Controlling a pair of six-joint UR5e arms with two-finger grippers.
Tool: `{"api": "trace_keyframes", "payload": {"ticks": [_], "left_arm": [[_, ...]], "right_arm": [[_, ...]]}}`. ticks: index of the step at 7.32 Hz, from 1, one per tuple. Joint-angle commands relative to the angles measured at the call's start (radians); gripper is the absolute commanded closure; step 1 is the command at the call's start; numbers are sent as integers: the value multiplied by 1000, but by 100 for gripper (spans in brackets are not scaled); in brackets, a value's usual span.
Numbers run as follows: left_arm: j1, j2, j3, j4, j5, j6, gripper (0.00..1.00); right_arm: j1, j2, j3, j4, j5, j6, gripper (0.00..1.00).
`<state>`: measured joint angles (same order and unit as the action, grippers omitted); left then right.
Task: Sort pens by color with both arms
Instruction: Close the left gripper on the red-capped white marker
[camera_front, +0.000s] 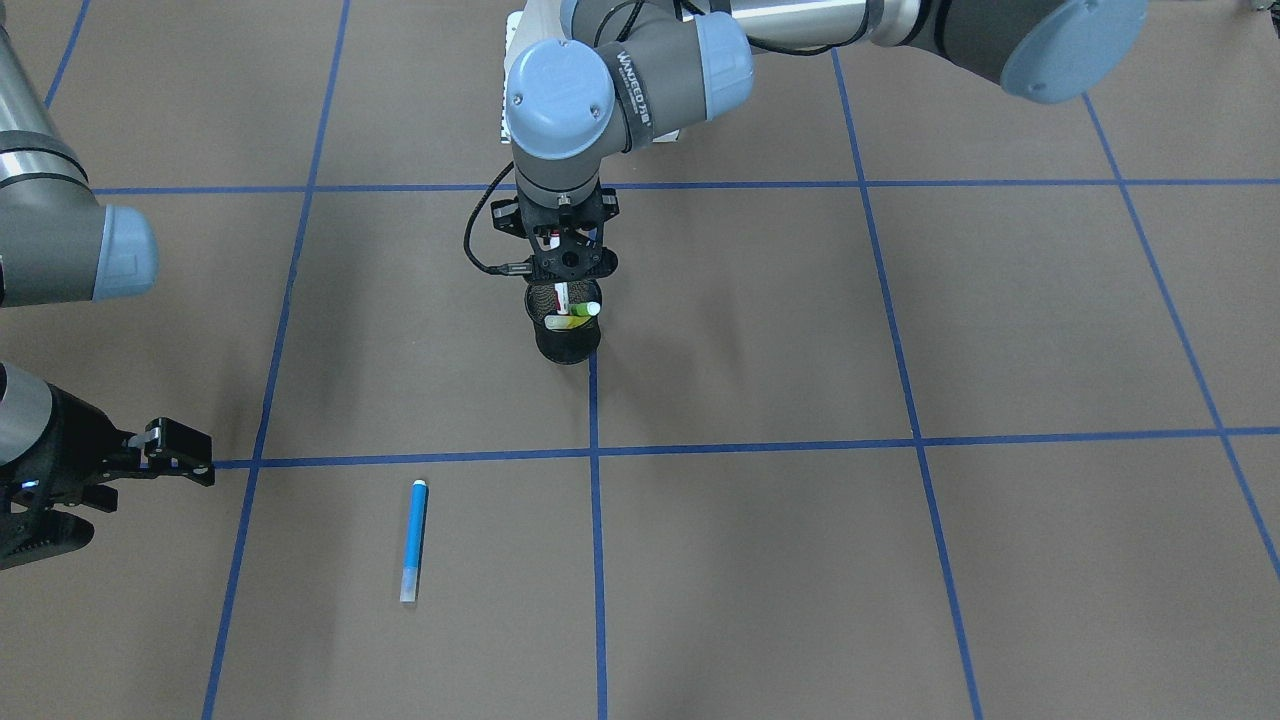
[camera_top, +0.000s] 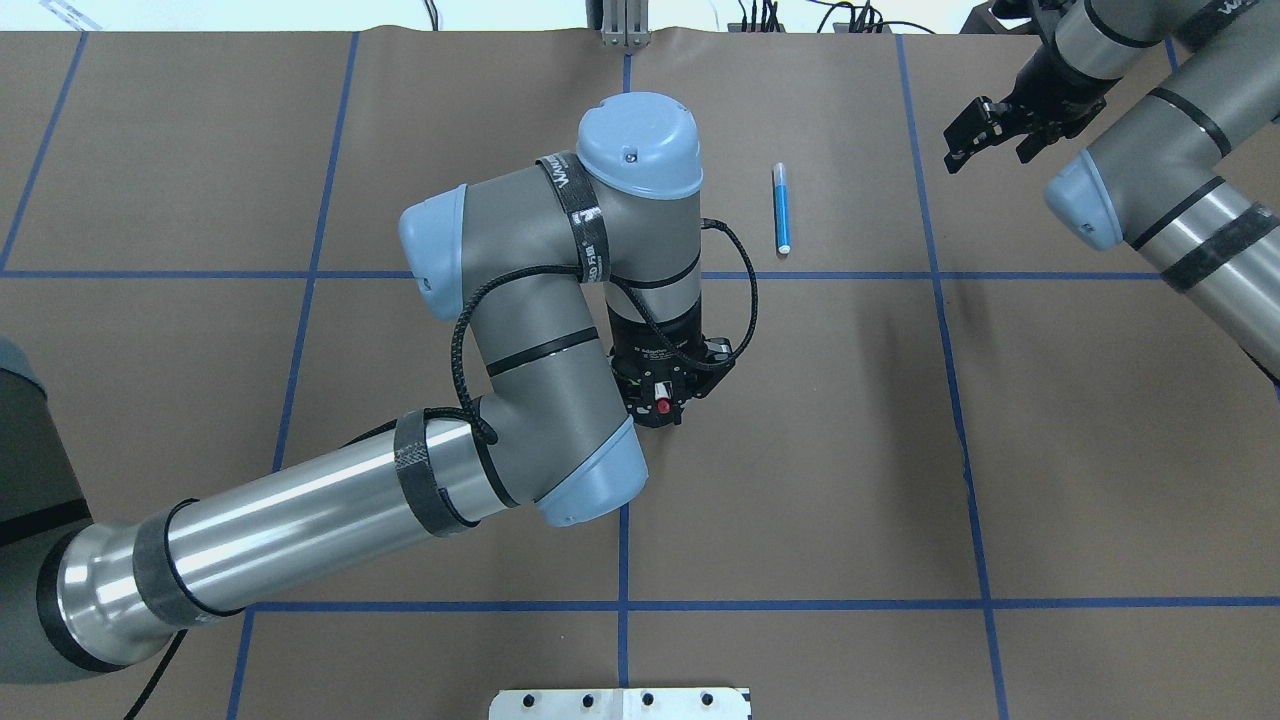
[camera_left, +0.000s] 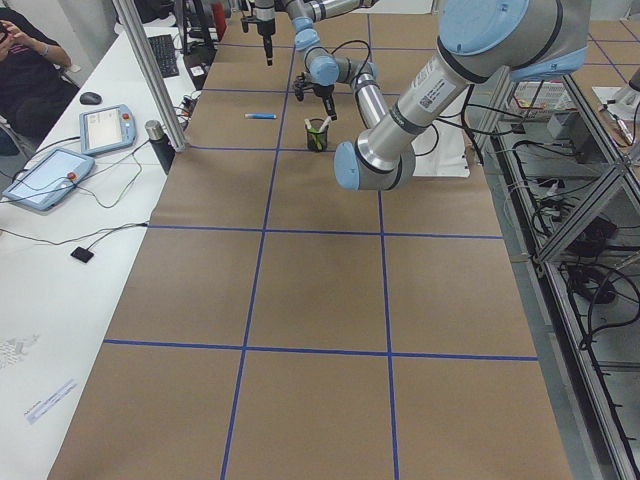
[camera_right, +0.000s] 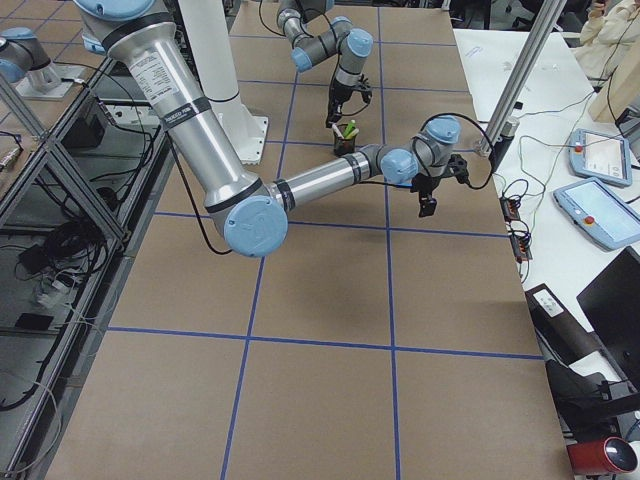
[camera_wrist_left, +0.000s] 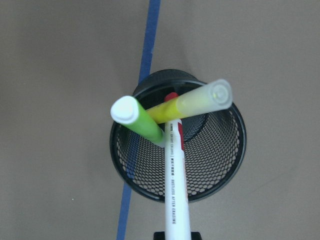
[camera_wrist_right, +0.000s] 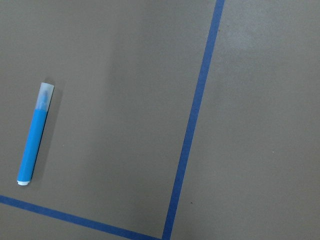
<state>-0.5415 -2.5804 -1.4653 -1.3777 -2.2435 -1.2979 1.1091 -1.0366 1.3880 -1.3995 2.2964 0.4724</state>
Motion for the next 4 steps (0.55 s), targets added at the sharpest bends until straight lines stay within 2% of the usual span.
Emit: {"api": "trace_keyframes", "payload": {"ticks": [1,4], "left_arm": [[0,9,-65,11,-24,-1,87],[0,9,-179,66,-42,-3,87]], "right_arm": [[0,0,-4,1,0,0,2],[0,-11,-3,2,0,0,2]]}}
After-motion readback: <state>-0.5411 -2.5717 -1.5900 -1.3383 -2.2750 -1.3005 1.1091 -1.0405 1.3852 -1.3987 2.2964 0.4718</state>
